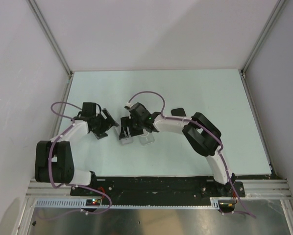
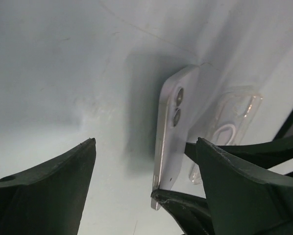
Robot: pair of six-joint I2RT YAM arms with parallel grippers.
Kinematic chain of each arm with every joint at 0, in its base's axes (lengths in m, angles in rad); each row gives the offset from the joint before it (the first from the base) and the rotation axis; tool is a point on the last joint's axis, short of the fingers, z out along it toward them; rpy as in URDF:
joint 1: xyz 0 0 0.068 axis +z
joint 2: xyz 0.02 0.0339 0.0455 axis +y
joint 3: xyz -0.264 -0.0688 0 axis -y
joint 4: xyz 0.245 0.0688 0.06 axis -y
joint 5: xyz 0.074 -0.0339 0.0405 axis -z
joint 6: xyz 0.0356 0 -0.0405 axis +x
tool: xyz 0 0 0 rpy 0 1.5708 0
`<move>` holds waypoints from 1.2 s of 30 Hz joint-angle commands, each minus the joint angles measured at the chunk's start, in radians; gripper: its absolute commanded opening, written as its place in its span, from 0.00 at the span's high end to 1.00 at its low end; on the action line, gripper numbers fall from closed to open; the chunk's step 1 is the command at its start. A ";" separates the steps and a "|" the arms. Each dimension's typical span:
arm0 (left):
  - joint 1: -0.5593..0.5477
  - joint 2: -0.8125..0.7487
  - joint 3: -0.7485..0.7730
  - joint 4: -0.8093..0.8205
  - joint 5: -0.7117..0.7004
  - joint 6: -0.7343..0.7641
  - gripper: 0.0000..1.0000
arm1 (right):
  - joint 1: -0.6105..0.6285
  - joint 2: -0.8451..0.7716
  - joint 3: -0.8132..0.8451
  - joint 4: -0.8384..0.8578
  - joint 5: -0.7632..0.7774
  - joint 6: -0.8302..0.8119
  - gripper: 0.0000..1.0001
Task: Put the phone into the phone case
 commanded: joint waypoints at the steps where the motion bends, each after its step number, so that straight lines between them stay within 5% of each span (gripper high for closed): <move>1: -0.010 0.057 0.002 0.124 0.130 -0.018 0.17 | -0.016 -0.013 -0.049 0.028 -0.133 0.043 0.61; 12: -0.027 0.161 0.003 0.189 0.170 -0.053 0.49 | -0.049 -0.009 -0.085 0.090 -0.189 0.069 0.60; 25: -0.048 0.180 0.022 0.203 0.179 -0.093 0.95 | -0.041 -0.075 -0.099 0.074 -0.060 -0.008 0.20; 31: -0.047 0.168 0.044 0.187 0.175 -0.128 1.00 | 0.029 -0.188 -0.136 0.074 0.186 -0.125 0.09; 36: -0.044 0.141 0.066 0.143 0.169 -0.166 1.00 | 0.100 -0.325 -0.286 0.233 0.381 -0.246 0.05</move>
